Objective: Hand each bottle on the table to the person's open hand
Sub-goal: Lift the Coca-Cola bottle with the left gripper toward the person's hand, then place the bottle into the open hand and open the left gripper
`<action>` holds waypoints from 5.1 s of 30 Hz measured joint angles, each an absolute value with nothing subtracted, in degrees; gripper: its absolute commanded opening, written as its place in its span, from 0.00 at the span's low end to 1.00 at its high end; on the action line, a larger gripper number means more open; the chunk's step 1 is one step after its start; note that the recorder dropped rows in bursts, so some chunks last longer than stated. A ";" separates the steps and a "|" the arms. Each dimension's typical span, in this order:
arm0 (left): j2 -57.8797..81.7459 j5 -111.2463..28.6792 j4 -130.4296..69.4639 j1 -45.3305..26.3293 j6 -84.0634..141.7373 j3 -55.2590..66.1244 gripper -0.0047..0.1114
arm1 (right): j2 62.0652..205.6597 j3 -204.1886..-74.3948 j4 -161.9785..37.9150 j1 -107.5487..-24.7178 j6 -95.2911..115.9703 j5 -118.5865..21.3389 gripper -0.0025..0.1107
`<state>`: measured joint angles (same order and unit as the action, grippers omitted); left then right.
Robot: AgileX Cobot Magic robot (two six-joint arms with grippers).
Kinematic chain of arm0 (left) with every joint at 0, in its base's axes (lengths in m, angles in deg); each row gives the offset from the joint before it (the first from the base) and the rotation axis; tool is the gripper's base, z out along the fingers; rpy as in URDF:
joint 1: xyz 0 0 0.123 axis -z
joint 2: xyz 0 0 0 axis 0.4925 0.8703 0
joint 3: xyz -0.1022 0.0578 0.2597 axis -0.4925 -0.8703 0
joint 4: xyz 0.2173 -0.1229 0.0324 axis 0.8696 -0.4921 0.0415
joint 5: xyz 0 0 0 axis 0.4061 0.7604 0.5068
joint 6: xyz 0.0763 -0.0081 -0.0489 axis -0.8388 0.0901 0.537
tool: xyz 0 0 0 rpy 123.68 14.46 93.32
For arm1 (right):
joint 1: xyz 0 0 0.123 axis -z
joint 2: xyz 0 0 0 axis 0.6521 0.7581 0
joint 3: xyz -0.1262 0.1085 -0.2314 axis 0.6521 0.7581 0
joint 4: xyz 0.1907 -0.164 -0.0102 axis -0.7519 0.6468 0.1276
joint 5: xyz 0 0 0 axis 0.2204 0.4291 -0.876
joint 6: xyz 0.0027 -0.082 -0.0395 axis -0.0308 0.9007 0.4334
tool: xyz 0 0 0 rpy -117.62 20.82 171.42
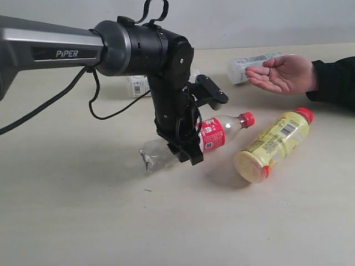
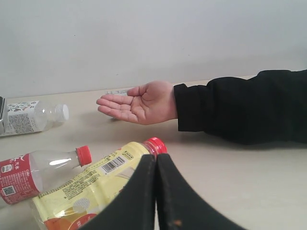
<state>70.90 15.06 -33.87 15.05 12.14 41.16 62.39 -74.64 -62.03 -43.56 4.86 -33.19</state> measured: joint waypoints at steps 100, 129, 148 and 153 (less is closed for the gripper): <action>96.28 -17.91 -40.68 18.38 85.75 85.81 0.04 | 62.39 -74.64 -62.03 -43.56 4.86 -33.19 0.02; 99.12 -17.85 -78.08 15.02 59.70 85.81 0.24 | 62.39 -74.64 -62.03 -43.56 4.86 -33.19 0.02; 99.12 -17.20 -83.72 14.72 55.71 85.81 0.50 | 62.39 -74.64 -62.03 -43.56 4.86 -33.19 0.02; 99.12 -17.15 -83.72 14.72 55.71 85.81 0.53 | 62.39 -74.64 -62.03 -43.56 4.86 -33.19 0.02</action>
